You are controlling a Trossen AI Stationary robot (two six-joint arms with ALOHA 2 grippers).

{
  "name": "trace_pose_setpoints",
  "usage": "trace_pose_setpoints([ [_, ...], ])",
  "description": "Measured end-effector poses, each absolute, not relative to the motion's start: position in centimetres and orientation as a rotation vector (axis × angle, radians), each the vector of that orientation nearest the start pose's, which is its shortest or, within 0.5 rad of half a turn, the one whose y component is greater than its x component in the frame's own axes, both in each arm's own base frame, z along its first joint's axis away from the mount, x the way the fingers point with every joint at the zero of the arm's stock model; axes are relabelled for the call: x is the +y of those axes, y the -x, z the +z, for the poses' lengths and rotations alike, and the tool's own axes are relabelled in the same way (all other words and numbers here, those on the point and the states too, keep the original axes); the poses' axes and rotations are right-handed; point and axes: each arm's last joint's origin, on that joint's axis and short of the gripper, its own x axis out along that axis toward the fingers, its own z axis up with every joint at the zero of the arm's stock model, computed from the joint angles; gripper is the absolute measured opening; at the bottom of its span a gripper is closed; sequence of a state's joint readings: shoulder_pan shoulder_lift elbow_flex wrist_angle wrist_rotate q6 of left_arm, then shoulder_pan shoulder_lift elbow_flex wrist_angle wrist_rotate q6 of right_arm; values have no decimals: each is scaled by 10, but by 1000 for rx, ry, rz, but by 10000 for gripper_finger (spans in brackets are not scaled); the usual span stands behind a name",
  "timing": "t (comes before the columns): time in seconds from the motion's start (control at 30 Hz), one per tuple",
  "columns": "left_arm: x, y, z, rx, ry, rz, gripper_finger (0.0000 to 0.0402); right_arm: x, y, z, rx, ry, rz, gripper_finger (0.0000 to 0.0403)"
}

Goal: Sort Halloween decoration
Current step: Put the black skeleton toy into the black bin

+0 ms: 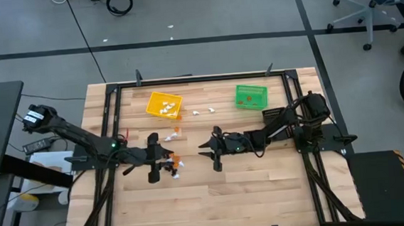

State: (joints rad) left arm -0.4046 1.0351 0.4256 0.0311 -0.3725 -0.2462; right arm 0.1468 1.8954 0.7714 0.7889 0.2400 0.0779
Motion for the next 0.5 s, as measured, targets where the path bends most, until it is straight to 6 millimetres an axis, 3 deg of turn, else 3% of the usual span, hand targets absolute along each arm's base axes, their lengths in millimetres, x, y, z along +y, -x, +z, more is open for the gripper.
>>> trace_pose_setpoints([
  [0.1, -71, -189, 194, 552, 14, 32, 169, 45, -351, 127, 322, 0, -125, 130],
  [0.5, -68, -184, 187, 632, 75, 98, 169, 49, -351, 127, 317, 2, -114, 130],
])
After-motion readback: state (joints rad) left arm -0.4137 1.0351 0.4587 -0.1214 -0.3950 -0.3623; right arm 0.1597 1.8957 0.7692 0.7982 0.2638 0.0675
